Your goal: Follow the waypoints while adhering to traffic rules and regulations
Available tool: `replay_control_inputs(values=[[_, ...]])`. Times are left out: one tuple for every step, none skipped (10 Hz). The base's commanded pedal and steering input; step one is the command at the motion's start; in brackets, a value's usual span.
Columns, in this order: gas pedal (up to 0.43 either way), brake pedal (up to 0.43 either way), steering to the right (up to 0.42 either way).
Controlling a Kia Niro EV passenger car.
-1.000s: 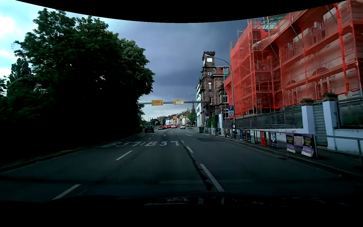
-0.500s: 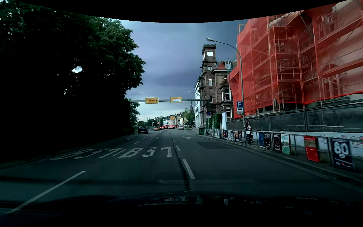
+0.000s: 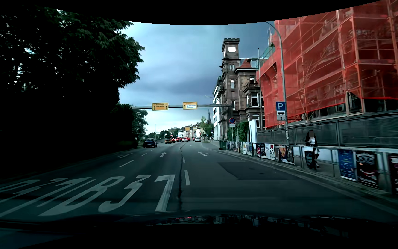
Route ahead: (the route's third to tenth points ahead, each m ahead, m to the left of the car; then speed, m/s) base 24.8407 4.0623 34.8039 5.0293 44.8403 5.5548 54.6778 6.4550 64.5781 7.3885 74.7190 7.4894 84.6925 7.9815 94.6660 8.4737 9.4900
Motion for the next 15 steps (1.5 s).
replay_control_inputs(values=[[0.059,0.000,-0.008],[0.047,0.000,-0.009],[0.047,0.000,-0.013],[0.039,0.000,-0.015],[0.039,0.000,-0.018],[0.020,0.000,-0.023],[0.000,0.000,-0.025],[0.000,0.000,-0.027],[0.000,0.000,-0.029],[0.000,0.000,-0.032],[0.000,0.000,-0.034],[0.000,0.000,-0.035],[0.000,0.000,-0.037],[0.000,0.000,-0.037],[0.000,0.000,-0.038]])
